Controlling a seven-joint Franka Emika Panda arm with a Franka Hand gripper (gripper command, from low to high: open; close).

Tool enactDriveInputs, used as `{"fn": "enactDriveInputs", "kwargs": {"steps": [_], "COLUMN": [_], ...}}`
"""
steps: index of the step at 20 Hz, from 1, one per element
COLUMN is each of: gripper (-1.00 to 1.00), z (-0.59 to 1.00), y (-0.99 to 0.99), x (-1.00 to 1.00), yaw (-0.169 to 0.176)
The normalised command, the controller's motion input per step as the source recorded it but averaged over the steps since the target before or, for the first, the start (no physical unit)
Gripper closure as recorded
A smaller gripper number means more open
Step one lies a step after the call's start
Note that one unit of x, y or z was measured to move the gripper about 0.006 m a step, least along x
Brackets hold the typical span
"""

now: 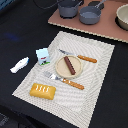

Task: Interact with the objects in diverse but meaningful ways.

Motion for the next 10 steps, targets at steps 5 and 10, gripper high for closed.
{"fn": "enactDriveInputs", "kwargs": {"steps": [5,10], "gripper": [-1.00,-1.00], "z": [0.88,1.00], "y": [0.00,-0.10], "x": [0.51,0.64], "yaw": [-0.004,-0.024]}}
